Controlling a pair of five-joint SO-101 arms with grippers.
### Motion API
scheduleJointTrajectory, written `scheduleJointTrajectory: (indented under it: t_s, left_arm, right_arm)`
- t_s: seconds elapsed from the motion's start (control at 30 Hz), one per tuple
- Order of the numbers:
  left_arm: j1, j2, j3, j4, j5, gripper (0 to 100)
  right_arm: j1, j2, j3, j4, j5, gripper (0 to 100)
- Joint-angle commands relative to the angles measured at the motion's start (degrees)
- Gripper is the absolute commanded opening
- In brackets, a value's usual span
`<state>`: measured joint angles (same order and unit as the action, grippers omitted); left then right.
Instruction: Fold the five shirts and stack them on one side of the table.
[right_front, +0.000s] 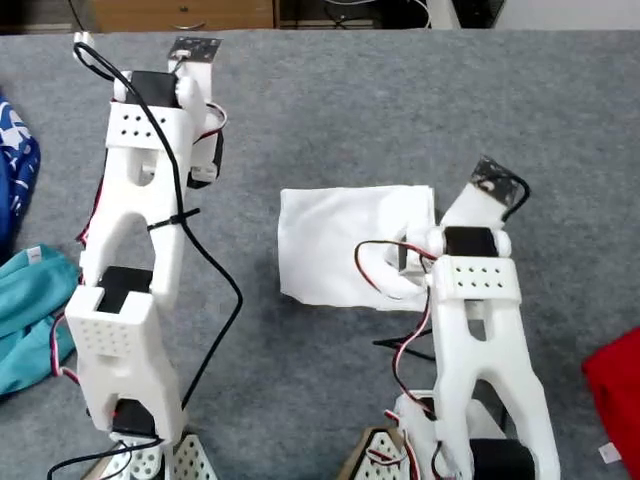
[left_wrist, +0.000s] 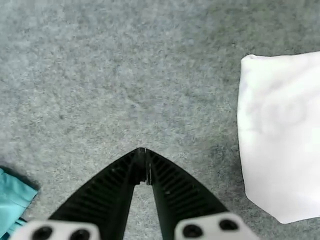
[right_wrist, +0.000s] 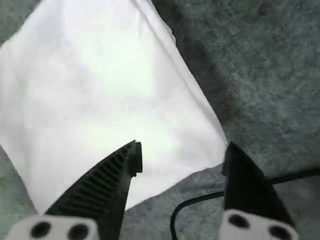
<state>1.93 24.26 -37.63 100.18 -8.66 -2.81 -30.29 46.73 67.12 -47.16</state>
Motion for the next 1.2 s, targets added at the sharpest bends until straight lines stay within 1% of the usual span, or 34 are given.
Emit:
scheduleJointTrajectory:
  t_s: [0.0,0.1,0.23,0.3,0.43,0.53,0.7,0.77,0.93,1.07,1.17]
  left_arm:
    - [-0.6,-3.5,0.0,0.5,-0.2,2]
    - [-0.4,-3.4,0.0,0.5,0.0,2]
    - [-0.2,-3.4,0.0,0.5,0.2,2]
    - [-0.6,-3.4,0.0,0.5,0.2,2]
    - [-0.7,-3.4,0.0,0.5,0.2,2]
    - [-0.4,-3.3,0.0,0.5,0.2,2]
    - [-0.3,-3.2,0.0,0.5,0.2,2]
    - [-0.4,-3.2,0.0,0.5,0.2,2]
    - [-0.6,-3.2,0.0,0.5,0.2,2]
    - [-0.6,-3.2,0.0,0.5,0.2,2]
    - [-0.5,-3.2,0.0,0.5,0.2,2]
  right_arm:
    - [-3.0,0.1,0.2,-4.1,-6.1,35.7]
    - [-5.8,0.2,-0.5,-6.4,-10.2,35.7]
    - [-6.5,3.8,-2.2,-9.8,-14.0,35.7]
    - [-5.7,8.1,-3.9,-10.4,-16.4,35.7]
    - [-1.2,17.6,-8.0,-9.8,-19.2,35.7]
    - [-0.4,24.0,-10.3,-10.6,-20.9,35.7]
    - [-0.5,33.9,-15.0,-17.4,-23.9,35.7]
    - [-0.5,37.5,-17.2,-19.1,-24.5,35.7]
    - [-0.5,45.7,-22.2,-19.3,-24.0,35.7]
    - [-0.5,48.4,-24.3,-18.4,-23.3,35.5]
    - [-0.5,48.7,-26.0,-15.6,-21.8,30.6]
